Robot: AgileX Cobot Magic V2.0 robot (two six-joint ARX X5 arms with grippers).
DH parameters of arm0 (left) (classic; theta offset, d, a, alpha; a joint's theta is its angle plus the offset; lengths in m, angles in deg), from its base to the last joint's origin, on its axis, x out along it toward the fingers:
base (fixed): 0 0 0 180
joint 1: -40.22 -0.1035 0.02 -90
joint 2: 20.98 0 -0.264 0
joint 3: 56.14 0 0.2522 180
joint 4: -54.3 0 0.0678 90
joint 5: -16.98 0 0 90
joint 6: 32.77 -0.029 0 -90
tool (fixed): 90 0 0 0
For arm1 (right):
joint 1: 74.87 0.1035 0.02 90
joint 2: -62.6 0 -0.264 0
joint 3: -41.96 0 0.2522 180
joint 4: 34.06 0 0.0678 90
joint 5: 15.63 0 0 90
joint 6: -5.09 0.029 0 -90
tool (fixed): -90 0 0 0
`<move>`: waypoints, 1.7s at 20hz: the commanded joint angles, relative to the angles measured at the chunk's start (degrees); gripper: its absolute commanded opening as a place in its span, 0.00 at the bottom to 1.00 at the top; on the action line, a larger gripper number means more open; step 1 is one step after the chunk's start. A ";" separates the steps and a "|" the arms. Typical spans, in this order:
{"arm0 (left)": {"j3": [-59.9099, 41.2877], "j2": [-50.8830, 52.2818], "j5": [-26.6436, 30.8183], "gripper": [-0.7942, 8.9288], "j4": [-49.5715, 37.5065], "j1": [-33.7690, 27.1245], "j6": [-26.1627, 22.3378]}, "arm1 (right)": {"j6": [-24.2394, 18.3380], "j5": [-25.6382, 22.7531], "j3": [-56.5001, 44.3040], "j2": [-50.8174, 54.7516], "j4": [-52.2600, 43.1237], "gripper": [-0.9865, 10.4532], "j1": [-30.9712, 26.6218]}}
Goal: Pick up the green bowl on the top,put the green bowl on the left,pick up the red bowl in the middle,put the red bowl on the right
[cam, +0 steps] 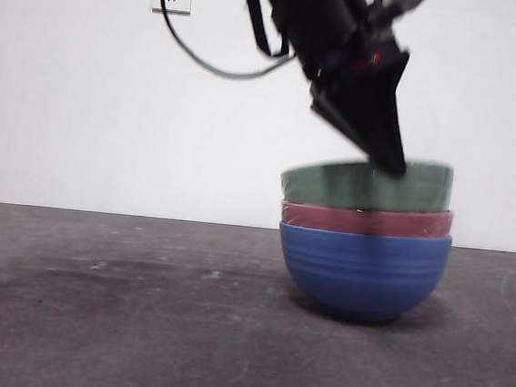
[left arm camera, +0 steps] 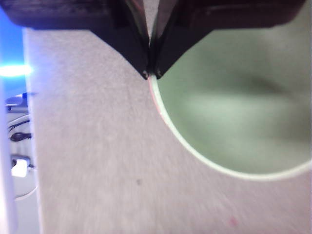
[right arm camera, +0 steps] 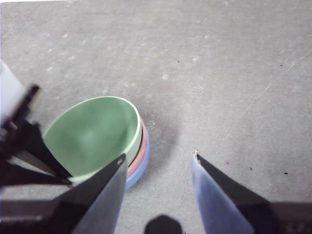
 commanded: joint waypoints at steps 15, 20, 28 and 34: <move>7.98 11.58 9.03 0.07 23.02 -12.61 16.48 | -0.20 -2.93 0.28 0.04 -0.31 0.28 -0.02; -1.33 13.97 9.05 0.07 13.25 -17.81 18.75 | 0.00 -2.93 0.28 0.02 -0.76 0.28 -0.02; -23.41 14.36 17.11 0.07 -8.26 -20.31 21.29 | 0.42 -2.91 0.28 -1.16 -1.01 0.28 -0.02; -30.84 14.36 17.68 0.07 -15.91 -19.93 21.24 | 1.01 -2.49 0.28 -4.68 -1.57 0.28 0.00</move>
